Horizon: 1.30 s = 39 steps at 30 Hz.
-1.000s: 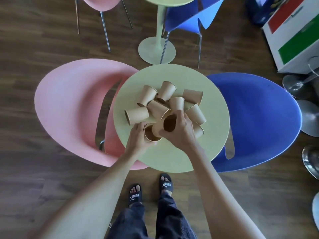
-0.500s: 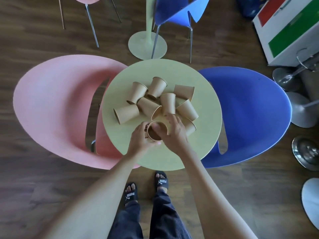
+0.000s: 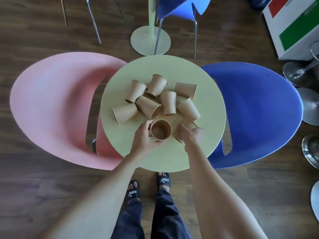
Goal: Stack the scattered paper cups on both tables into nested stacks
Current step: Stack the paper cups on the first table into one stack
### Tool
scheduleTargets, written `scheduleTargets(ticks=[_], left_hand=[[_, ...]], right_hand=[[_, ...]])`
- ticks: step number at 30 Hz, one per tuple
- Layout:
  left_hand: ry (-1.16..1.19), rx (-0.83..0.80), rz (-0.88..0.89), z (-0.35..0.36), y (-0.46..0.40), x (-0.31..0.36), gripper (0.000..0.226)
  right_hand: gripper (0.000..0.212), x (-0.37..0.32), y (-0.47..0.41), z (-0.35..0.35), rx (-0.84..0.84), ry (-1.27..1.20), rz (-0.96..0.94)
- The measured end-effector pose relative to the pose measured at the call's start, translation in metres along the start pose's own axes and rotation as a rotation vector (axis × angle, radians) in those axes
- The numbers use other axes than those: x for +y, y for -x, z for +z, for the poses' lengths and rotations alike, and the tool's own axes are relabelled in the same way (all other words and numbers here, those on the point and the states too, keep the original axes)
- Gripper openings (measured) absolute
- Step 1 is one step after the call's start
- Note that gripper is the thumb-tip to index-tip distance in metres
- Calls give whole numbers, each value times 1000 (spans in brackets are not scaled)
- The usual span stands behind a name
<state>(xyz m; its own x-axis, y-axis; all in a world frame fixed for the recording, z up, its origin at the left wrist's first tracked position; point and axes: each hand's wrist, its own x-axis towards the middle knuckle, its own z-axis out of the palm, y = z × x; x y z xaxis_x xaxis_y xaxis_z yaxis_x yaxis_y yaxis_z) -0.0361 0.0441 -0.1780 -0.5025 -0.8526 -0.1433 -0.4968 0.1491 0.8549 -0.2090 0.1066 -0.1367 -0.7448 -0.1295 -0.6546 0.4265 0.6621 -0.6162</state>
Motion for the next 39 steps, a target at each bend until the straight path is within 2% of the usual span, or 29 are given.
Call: scheduleTargets(ticks=[2, 6, 8, 10, 13, 15, 16, 20, 24, 28, 29, 33, 34, 39], left_hand=[[-14, -12, -2, 1, -1, 3, 85], [23, -39, -18, 6, -3, 11, 81], [34, -46, -8, 11, -3, 13, 79], [27, -42, -4, 17, -4, 16, 77], [21, -54, -9, 23, -5, 24, 73], [58, -76, -28, 25, -6, 29, 69], [81, -82, -36, 26, -6, 31, 64], [127, -83, -27, 25, -6, 35, 55], [154, -77, -56, 23, -9, 32, 64], [148, -66, -52, 22, -11, 33, 62], [144, -65, -47, 23, -12, 34, 64], [101, -56, -43, 25, -15, 30, 75], [87, -51, -40, 25, -16, 29, 77], [61, -20, -14, 28, -19, 27, 78]], right_hand=[[76, -3, 7, -4, 62, -36, -70], [97, -11, 27, -14, 183, -102, -334], [103, -11, 36, -17, 185, -168, -478], [107, -6, 43, -16, 108, -192, -611], [94, 3, 51, -16, -26, -151, -748], [80, 8, 54, -16, -71, -120, -839], [79, 11, 53, -15, -85, -104, -864], [95, 24, 48, -13, -121, -12, -889], [93, 31, 40, -15, -134, 83, -916], [106, 30, 37, -18, -169, 173, -870], [102, 30, 36, -18, -156, 179, -853], [46, 20, 17, -16, 26, 140, -815], [42, 16, 8, -14, 63, 200, -815], [73, -14, -30, -4, 64, 612, -770]])
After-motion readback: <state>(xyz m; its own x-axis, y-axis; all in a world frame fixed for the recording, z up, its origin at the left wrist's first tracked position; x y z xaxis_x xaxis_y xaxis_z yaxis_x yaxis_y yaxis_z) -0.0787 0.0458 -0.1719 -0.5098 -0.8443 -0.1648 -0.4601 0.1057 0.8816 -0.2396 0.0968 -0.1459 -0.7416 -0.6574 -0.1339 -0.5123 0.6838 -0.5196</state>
